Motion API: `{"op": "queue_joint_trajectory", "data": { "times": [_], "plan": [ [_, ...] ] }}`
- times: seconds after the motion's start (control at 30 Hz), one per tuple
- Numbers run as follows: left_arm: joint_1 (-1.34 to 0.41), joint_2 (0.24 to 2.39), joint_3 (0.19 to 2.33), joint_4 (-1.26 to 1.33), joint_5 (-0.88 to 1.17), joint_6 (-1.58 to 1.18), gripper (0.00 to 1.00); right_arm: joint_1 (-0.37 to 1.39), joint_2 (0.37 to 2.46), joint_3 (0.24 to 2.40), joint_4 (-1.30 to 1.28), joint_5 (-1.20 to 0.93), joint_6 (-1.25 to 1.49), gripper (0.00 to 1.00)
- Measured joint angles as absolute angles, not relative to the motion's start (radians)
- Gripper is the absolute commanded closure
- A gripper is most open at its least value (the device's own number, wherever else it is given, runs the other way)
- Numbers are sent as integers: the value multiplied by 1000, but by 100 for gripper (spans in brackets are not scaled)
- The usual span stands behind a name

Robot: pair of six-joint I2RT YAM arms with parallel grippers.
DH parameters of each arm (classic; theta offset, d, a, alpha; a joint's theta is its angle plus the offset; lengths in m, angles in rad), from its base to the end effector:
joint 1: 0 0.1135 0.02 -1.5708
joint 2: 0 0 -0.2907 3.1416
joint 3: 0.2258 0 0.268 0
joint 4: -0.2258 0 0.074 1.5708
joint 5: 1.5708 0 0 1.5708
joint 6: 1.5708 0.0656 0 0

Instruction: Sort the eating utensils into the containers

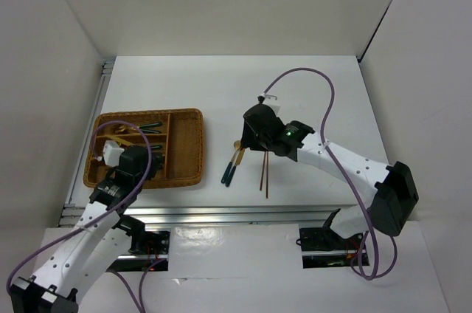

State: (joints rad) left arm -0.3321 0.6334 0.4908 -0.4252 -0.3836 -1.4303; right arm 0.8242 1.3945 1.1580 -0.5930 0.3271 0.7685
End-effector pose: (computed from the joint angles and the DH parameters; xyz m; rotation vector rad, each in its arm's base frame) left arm 0.1653 -0.0311 0.2353 -1.3164 1.7133 -0.6433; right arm 0.2389 0.2271 0.2964 0.0860 2.3759 0.3852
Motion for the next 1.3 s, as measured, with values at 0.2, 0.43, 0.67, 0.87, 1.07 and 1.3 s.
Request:
{"op": "queue_joint_trajectory", "data": {
  "times": [0.2, 0.43, 0.67, 0.87, 1.07, 1.3],
  "plan": [
    [-332, 727, 567, -686, -524, -1635, 70, 815, 1465, 1157, -569, 284, 748, 47],
    [-331, 907, 659, -824, -564, -1782, 63, 813, 1514, 1153, -532, 247, 737, 48],
    [-331, 878, 660, -847, -571, -1837, 49, 813, 1537, 1153, -513, 217, 727, 51],
    [-331, 873, 672, -842, -575, -1773, 50, 813, 1575, 1136, -484, 187, 720, 51],
    [-330, 917, 694, -600, -493, -1395, 56, 812, 1651, 1125, -462, 164, 720, 54],
    [-330, 1021, 698, -375, -281, -1069, 54, 812, 1707, 1125, -456, 141, 728, 55]
  ]
}}
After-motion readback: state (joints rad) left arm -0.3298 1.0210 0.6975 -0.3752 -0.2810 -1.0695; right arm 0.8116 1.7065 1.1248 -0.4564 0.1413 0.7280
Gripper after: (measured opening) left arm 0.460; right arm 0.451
